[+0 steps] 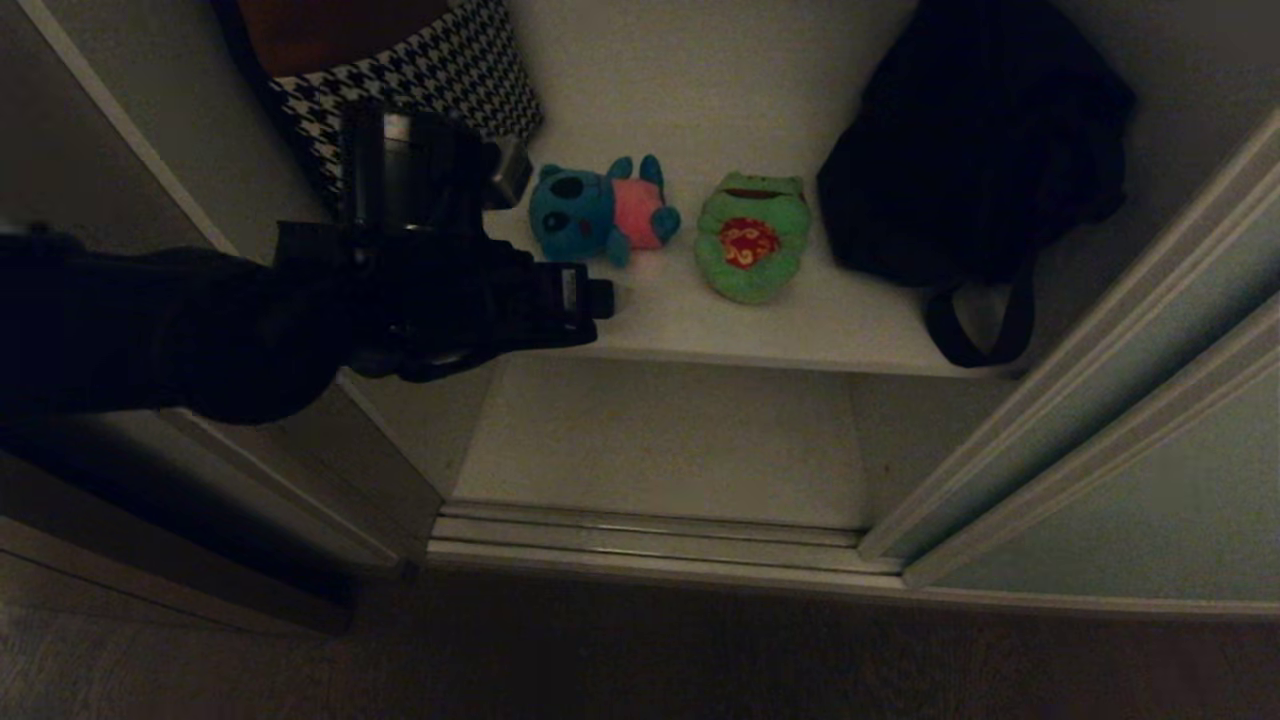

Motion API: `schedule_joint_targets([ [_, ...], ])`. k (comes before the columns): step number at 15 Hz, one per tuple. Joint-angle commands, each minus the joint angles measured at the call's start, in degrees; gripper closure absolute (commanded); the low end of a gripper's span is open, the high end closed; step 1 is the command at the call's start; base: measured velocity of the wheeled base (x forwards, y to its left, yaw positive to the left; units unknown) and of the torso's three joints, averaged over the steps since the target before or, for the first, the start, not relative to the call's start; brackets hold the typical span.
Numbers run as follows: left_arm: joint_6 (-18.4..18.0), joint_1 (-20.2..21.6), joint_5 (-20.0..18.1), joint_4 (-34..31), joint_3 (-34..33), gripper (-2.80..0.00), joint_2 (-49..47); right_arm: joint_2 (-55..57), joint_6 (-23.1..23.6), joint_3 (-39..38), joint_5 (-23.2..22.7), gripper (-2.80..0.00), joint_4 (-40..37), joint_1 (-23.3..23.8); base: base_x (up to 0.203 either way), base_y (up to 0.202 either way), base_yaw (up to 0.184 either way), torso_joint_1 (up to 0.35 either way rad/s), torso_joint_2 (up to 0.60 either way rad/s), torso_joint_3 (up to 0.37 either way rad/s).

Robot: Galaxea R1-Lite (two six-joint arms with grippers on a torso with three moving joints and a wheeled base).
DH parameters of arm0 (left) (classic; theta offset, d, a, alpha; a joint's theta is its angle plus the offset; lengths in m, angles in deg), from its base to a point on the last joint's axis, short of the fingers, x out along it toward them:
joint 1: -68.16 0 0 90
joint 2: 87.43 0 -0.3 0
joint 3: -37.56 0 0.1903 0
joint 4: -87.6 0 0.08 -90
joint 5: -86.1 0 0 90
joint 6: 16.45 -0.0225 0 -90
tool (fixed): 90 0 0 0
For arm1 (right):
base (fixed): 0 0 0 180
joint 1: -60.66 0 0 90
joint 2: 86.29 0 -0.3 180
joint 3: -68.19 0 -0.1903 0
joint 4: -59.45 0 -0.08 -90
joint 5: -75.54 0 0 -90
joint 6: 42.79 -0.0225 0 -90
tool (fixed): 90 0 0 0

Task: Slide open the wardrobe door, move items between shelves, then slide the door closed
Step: Place the blue doll on the lower shelf

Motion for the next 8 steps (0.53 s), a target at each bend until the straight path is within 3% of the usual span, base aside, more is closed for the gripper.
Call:
schedule_joint_targets([
  [1,0.1,-0.1,1.1,7.3,0.0,-2.80,-4.7,0.0,0.0,0.0,0.0,0.00,0.0,0.0,0.000,0.000,0.000,0.000,0.00,0.000],
  [6,-0.2,-0.1,1.3,7.8,-0.2,-2.80,-5.5,0.1,0.0,0.0,0.0,0.00,0.0,0.0,0.000,0.000,0.000,0.000,0.00,0.000],
  [8,-0.2,-0.1,1.3,7.8,-0.3,-2.80,-5.5,0.0,0.0,0.0,0.0,0.00,0.0,0.0,0.134,0.000,-0.003,-0.002,0.00,0.002],
])
